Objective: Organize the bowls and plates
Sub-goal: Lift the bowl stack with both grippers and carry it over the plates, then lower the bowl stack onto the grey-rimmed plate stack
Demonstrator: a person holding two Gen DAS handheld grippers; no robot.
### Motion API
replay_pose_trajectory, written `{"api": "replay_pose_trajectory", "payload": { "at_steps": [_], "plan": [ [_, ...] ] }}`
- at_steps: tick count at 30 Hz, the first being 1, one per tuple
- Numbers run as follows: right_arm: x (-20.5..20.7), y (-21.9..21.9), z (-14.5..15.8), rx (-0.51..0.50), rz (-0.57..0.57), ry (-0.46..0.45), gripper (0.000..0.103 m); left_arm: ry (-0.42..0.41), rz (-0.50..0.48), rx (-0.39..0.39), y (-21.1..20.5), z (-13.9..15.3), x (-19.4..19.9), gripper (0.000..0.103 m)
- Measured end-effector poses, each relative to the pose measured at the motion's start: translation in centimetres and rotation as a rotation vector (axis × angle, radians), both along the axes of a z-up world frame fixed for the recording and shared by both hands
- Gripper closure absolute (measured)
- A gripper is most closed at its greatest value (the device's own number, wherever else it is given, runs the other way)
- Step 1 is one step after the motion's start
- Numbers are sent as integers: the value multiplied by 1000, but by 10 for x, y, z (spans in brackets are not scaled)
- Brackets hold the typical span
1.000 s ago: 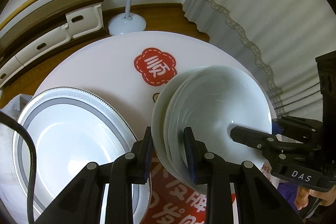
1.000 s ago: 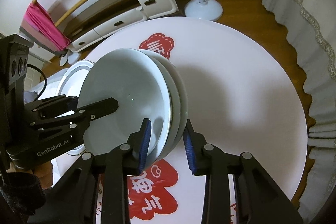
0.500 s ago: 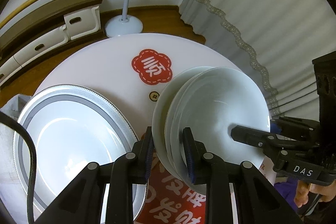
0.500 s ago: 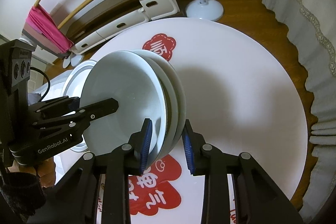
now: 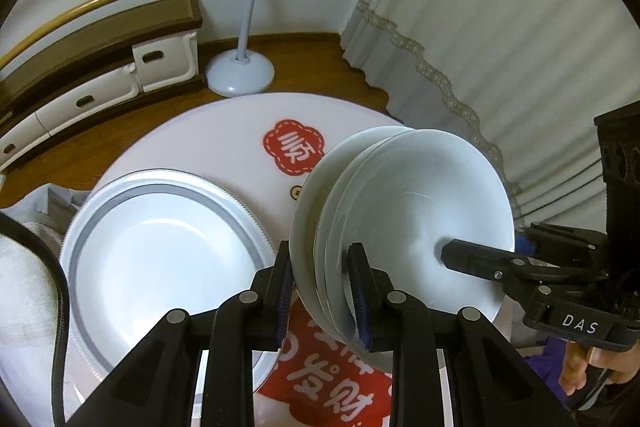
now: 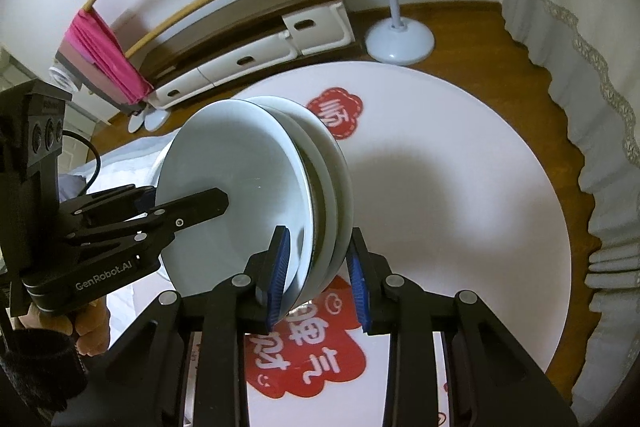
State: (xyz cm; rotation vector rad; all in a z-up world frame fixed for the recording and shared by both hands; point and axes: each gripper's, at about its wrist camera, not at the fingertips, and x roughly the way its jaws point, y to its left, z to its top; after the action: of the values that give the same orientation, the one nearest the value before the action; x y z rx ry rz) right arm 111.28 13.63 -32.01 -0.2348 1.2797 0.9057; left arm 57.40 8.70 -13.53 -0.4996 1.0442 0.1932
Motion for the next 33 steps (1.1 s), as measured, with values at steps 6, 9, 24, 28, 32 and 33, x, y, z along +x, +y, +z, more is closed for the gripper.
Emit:
{"api": "replay_pose_trajectory", "payload": {
  "at_steps": [6,9,24,28,32,33],
  "plan": [
    [-19,13,14,18,30,-17,74,-22,34,17,9,11,-27,81],
    [-29,24,18,28,45,-19,74,-25,54,24,13,13,-40,81],
    [-79,93,-7,14,150,34,74,23,162,25,54,-6,-102,81],
    [-85,105,-15,-1,157,42,74,33,170,9,66,-9,-108,81],
    [-85,113,-20,-8,165,49,74,36,176,0,77,-11,-117,81],
    [-86,115,-21,-11,168,50,74,38,176,-1,79,-12,-118,81]
  ]
}}
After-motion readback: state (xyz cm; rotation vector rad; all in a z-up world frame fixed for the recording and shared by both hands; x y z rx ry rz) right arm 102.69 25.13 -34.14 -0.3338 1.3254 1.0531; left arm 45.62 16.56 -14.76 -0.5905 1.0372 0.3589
